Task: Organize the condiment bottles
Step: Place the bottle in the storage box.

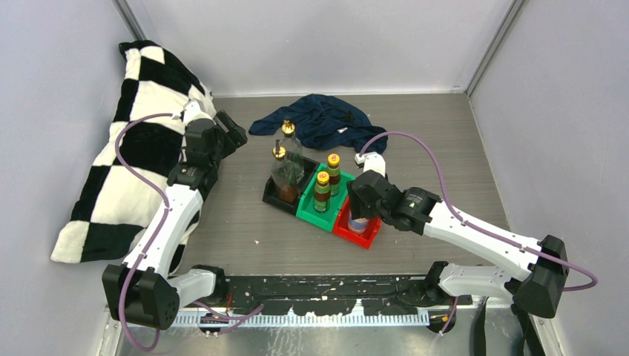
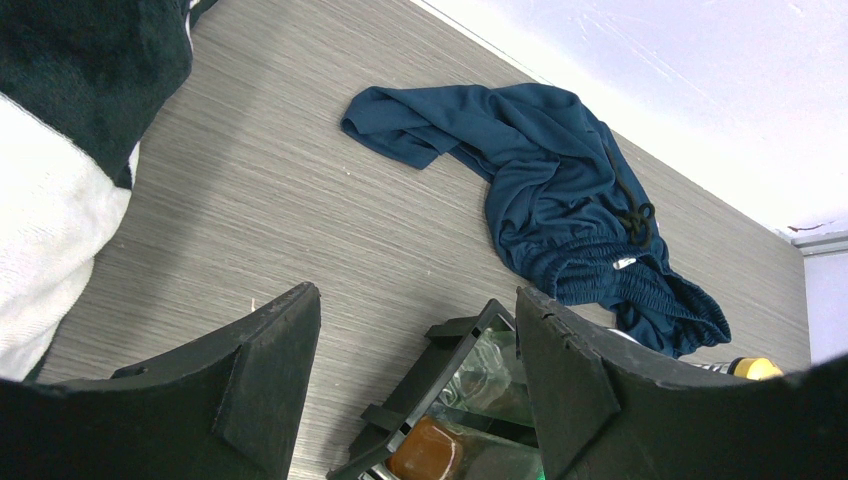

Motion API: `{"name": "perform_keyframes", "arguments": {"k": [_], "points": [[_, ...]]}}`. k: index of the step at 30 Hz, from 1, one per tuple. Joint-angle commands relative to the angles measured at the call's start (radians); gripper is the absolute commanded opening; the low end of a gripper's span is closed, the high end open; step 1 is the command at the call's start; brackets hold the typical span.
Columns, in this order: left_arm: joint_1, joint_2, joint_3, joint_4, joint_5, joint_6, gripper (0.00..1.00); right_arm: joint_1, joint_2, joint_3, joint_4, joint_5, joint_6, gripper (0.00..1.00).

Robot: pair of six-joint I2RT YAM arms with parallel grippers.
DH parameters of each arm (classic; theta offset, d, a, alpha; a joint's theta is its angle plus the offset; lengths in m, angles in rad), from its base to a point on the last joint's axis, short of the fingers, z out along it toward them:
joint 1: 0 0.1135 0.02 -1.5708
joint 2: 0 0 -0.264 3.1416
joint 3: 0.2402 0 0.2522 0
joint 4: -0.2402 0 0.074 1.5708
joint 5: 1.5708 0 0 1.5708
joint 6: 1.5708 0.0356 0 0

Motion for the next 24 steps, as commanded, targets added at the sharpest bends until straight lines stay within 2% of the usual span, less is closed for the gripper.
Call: {"name": "perform_keyframes", "arguments": {"k": [1,9,15,21,24], "points": [[-0.004,0.000,0.004,0.038,0.000,0.004,0.72,-0.003,0.005,0.053,-0.044,0.076,-0.001,0.38],[-0.005,-0.001,0.004,0.038,-0.002,0.005,0.72,-0.003,0.020,0.050,-0.040,0.063,-0.003,0.45],[-0.005,0.002,0.004,0.038,0.000,0.004,0.72,-0.003,0.012,0.044,-0.033,0.059,-0.002,0.63],[-0.005,0.000,0.004,0.038,0.000,0.004,0.72,-0.003,0.007,0.041,-0.030,0.055,0.001,0.75],[-0.005,0.000,0.005,0.038,0.000,0.004,0.72,-0.004,0.002,0.039,-0.029,0.054,0.003,0.76]]}}
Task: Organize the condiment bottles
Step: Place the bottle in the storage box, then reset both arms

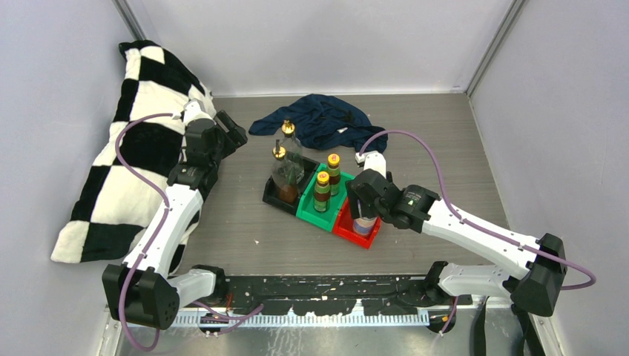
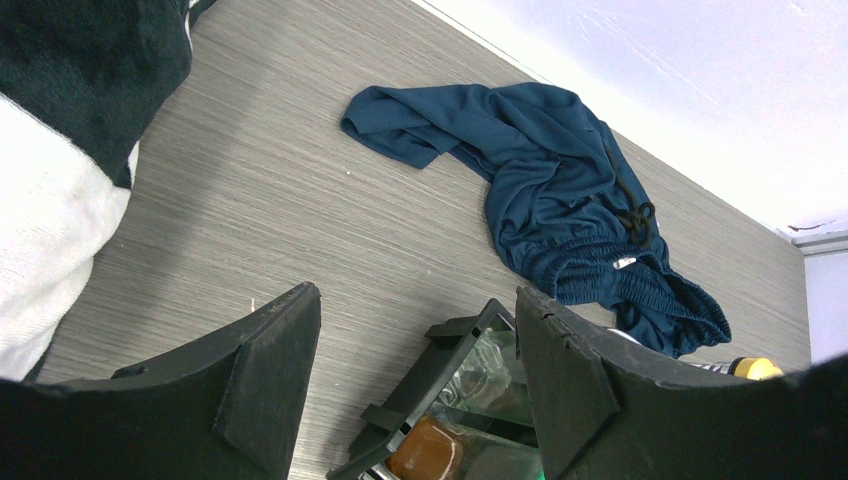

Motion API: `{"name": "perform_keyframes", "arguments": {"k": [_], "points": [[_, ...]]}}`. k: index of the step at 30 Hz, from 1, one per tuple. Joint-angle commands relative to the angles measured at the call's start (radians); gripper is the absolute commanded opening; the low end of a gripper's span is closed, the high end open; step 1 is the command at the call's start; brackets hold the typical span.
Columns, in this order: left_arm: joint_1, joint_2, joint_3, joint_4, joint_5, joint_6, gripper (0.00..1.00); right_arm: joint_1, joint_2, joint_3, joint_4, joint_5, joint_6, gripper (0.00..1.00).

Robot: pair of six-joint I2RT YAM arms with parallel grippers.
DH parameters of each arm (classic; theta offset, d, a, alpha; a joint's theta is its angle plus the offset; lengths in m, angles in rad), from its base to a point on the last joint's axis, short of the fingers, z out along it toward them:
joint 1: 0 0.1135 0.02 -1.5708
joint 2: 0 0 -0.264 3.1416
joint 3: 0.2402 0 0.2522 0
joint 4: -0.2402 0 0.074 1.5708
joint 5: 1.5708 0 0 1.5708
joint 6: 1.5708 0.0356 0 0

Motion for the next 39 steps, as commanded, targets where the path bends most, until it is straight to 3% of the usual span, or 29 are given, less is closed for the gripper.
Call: {"name": "perform_keyframes", "arguments": {"k": [1,13,25,32,36,39], "points": [[-0.004,0.000,0.005,0.038,0.000,0.004,0.72,-0.003,-0.017,0.018,0.005,0.029,0.004,0.76],[-0.006,-0.002,0.009,0.037,-0.004,0.012,0.72,0.011,-0.079,0.044,0.028,0.020,-0.013,0.79],[-0.072,-0.069,0.066,0.012,-0.073,0.104,0.74,0.053,-0.162,0.292,0.026,0.159,-0.134,0.83],[-0.112,-0.108,0.091,-0.020,-0.068,0.132,0.74,0.052,-0.267,0.252,0.129,0.432,-0.226,0.99],[-0.140,-0.128,0.062,-0.030,-0.086,0.133,0.74,0.043,-0.298,0.166,0.242,0.643,-0.325,1.00],[-0.169,-0.136,0.015,-0.019,-0.113,0.124,0.74,-0.039,-0.230,0.161,0.257,0.658,-0.333,1.00]]}}
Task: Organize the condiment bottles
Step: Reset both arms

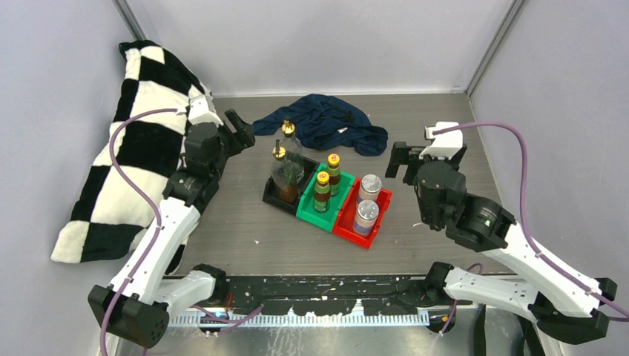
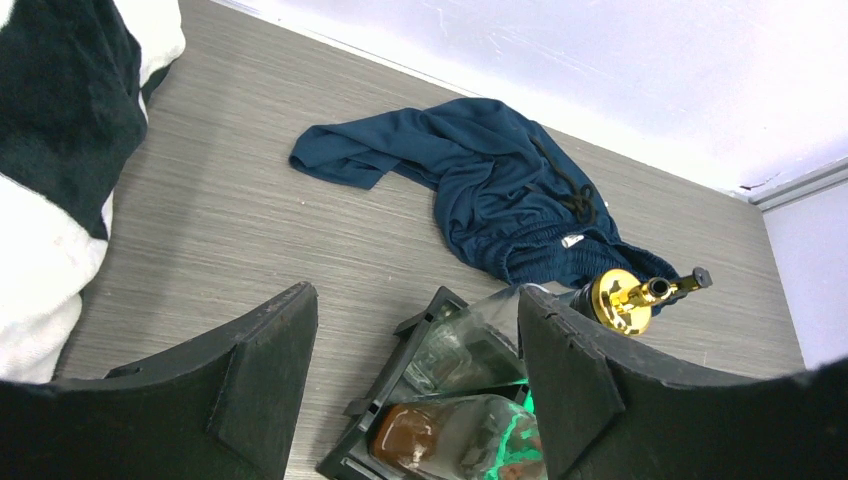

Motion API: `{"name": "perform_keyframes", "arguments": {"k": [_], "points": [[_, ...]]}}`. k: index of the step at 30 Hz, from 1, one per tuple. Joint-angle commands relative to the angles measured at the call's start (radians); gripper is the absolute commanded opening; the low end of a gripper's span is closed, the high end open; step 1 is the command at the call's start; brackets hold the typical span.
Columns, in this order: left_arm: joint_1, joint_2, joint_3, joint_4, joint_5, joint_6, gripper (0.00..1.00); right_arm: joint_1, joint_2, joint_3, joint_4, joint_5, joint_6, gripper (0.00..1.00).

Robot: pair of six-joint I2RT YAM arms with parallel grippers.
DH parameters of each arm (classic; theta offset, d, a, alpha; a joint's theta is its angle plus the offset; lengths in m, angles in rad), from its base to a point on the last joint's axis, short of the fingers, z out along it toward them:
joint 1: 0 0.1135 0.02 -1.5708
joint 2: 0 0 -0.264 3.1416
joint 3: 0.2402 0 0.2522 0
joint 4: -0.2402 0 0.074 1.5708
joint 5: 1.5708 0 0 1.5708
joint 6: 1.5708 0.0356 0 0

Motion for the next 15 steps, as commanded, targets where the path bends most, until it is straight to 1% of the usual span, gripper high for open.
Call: {"name": "perform_keyframes", "arguments": {"k": [1,6,8,11,12,15], "points": [[-0.039,-0.024,-0.044,0.010,-0.058,0.011,0.74,-0.108,0.099,-0.009,0.098,0.137,-0.059,1.00],[-0.094,-0.020,-0.104,0.014,-0.121,0.006,0.73,-0.328,0.223,0.025,0.096,-0.070,0.001,1.00],[-0.121,-0.024,-0.136,0.029,-0.160,0.006,0.73,-0.414,0.261,0.031,0.119,-0.160,0.024,1.00],[-0.172,-0.031,-0.197,0.072,-0.234,0.007,0.72,-0.536,0.334,0.066,0.106,-0.304,0.071,0.99],[-0.192,-0.032,-0.225,0.087,-0.264,0.011,0.72,-0.565,0.367,0.078,0.100,-0.329,0.082,1.00],[-0.250,-0.026,-0.280,0.136,-0.352,0.036,0.71,-0.588,0.439,0.101,0.097,-0.351,0.098,1.00]]}}
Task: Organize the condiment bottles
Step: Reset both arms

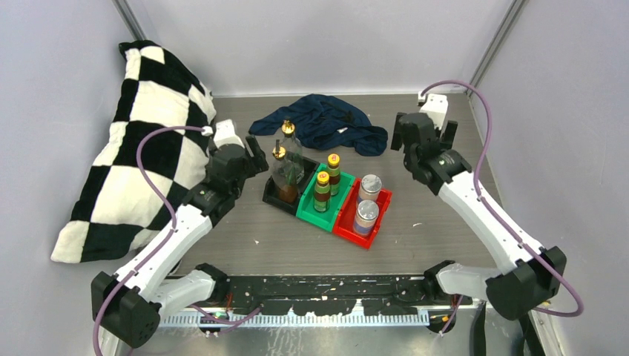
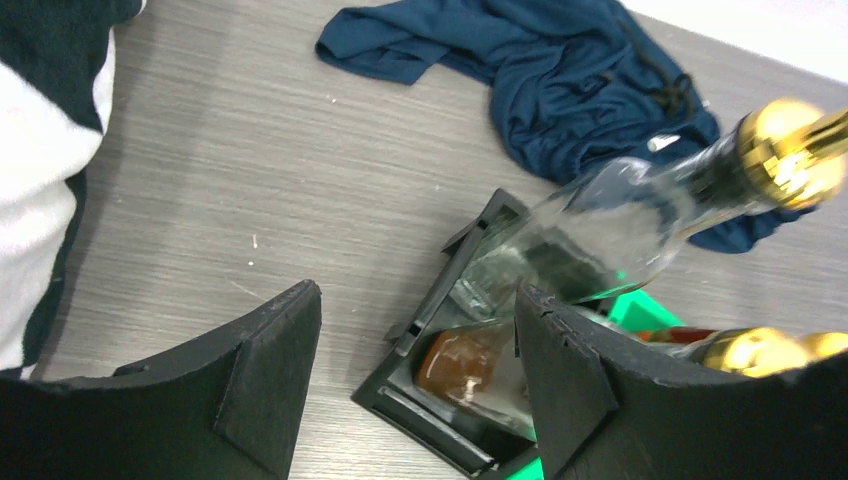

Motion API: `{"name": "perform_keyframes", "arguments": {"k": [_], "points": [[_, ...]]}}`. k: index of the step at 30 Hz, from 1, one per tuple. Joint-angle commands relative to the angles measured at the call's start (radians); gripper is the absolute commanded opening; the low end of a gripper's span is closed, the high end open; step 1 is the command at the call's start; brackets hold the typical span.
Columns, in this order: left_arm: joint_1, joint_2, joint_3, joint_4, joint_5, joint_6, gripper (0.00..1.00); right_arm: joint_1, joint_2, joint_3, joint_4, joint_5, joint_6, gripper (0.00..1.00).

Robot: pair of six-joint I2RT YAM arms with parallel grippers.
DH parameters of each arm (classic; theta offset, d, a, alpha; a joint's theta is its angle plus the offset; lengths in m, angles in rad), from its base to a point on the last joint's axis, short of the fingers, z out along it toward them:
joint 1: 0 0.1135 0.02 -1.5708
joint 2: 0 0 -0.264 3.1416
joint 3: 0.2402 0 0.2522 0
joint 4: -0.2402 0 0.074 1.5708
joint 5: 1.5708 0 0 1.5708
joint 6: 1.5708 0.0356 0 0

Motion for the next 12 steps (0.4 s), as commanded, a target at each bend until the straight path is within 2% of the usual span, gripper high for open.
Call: {"name": "perform_keyframes", "arguments": {"k": [1,7,12], "points": [[-0.073,-0.004,-0.064,0.113,-0.175,0.038,0.71,-0.027,0.076,0.076,0.032,-0.097,0.055,1.00],[-0.102,0.046,-0.098,0.193,-0.241,0.101,0.71,-0.028,0.171,0.093,0.047,0.010,0.070,1.00],[-0.103,0.113,-0.086,0.244,-0.262,0.108,0.71,-0.087,0.162,-0.006,0.190,0.001,0.098,1.00]]}}
